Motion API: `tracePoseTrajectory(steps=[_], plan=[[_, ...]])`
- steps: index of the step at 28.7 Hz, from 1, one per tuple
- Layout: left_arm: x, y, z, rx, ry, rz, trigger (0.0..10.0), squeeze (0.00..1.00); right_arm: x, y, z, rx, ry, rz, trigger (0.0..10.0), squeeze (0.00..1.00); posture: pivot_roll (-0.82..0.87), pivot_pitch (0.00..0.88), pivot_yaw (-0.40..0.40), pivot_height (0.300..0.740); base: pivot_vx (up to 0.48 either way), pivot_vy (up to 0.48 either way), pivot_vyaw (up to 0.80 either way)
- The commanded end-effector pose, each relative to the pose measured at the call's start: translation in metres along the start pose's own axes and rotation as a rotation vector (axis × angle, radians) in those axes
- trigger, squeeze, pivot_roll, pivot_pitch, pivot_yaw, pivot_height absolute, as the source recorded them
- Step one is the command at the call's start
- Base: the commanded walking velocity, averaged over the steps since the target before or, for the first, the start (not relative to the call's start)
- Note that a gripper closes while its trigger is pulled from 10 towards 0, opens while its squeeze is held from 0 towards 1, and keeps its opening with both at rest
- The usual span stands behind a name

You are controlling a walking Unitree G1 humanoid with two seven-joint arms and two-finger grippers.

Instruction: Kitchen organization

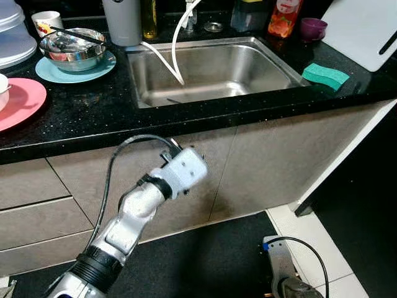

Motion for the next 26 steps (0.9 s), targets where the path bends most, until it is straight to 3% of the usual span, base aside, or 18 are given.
tracePoseTrajectory(steps=[1, 8, 12, 17, 19, 22, 26], plan=[[-0.004, -0.004, 0.007, 0.043, -0.011, -0.01, 10.0, 0.0, -0.001, -0.006, 0.004, -0.024, -0.008, -0.024, 10.0, 0.0, 0.02, 0.112, -0.052, 0.74, 0.0, 0.0, 0.0], [-0.005, -0.007, 0.014, 0.146, -0.025, -0.025, 10.0, 0.0, -0.001, -0.007, 0.007, -0.032, -0.04, -0.04, 10.0, 0.0, 0.02, 0.104, -0.035, 0.74, 0.0, 0.0, 0.0], [-0.003, 0.005, 0.013, 0.21, 0.007, 0.017, 10.0, 0.0, 0.0, -0.012, 0.004, -0.042, -0.047, -0.058, 10.0, 0.0, 0.03, 0.093, -0.022, 0.74, 0.0, 0.0, 0.0], [-0.005, 0.027, 0.028, 0.269, -0.055, 0.096, 10.0, 0.0, 0.0, -0.017, -0.002, -0.05, -0.032, -0.072, 10.0, 0.0, 0.08, 0.124, -0.004, 0.74, 0.0, 0.0, 0.0], [-0.01, 0.019, 0.045, 0.334, -0.143, 0.078, 10.0, 0.0, 0.0, -0.018, -0.005, -0.053, -0.025, -0.074, 10.0, 0.0, 0.08, 0.128, 0.004, 0.74, 0.0, 0.0, 0.0], [-0.016, 0.003, 0.038, 0.34, -0.145, 0.021, 10.0, 0.0, 0.001, -0.019, -0.01, -0.049, -0.011, -0.076, 10.0, 0.0, 0.09, 0.137, 0.021, 0.74, 0.0, 0.0, 0.0], [-0.02, -0.014, 0.039, 0.286, -0.178, -0.037, 10.0, 0.0, 0.001, -0.02, -0.014, -0.057, -0.003, -0.08, 10.0, 0.0, 0.08, 0.132, 0.033, 0.74, 0.0, 0.0, 0.0]])
Point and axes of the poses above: a point about 5 cm out from each wrist's last joint towards the gripper, its own x axis pointing out of the wrist towards the gripper, its own y axis along the axis of the wrist's last joint, z = x × y, the point moved 6 cm from there along x, pointing out of the wrist towards the gripper, and after that the axes turned 15 degrees about x, right-handed, at the moved point
